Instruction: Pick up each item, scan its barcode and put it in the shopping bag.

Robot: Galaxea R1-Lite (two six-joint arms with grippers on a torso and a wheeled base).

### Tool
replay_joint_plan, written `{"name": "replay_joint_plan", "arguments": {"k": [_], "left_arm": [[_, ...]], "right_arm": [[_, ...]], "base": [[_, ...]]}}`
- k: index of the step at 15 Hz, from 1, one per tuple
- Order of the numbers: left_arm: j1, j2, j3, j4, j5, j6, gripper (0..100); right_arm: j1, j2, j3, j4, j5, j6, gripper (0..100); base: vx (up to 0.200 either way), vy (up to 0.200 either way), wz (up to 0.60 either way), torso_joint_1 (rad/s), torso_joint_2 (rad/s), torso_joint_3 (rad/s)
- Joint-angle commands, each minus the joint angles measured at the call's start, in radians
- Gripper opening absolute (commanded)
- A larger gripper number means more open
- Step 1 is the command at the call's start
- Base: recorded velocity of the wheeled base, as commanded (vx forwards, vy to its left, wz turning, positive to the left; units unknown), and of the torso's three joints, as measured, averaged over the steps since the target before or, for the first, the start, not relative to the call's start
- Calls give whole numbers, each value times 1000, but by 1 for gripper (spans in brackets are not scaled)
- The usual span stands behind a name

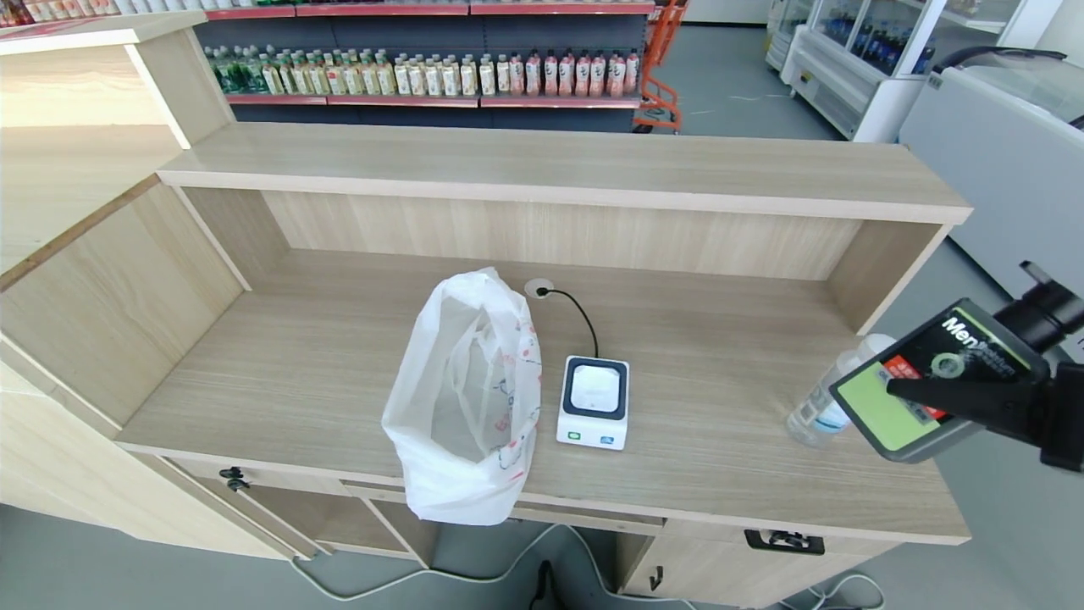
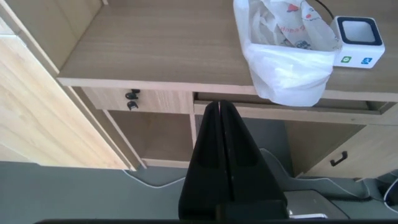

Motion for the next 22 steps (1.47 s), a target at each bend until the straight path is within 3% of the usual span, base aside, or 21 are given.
{"name": "replay_joint_plan", "arguments": {"k": [1,4,6,13,22], "left_arm": [[0,0,0,0,0,0,0],[0,0,0,-2,0,3,0],[0,0,0,-2,0,3,0],[0,0,0,-2,0,3,0],[0,0,0,-2,0,2,0]], "right_arm": [[-67,161,-47,-32,-3,-26,0],[-70,324,-90,-156,-32,-35,0],[-56,428,-93,-264,-23,-35,0],[-49,660,-105,-422,19,-101,0],[-6,767,-176,-426,29,-144,0]], "base": [[0,200,0,2,7,2],[0,200,0,7,4,1],[0,0,0,0,0,0],[0,0,0,0,0,0],[0,0,0,0,0,0]]}}
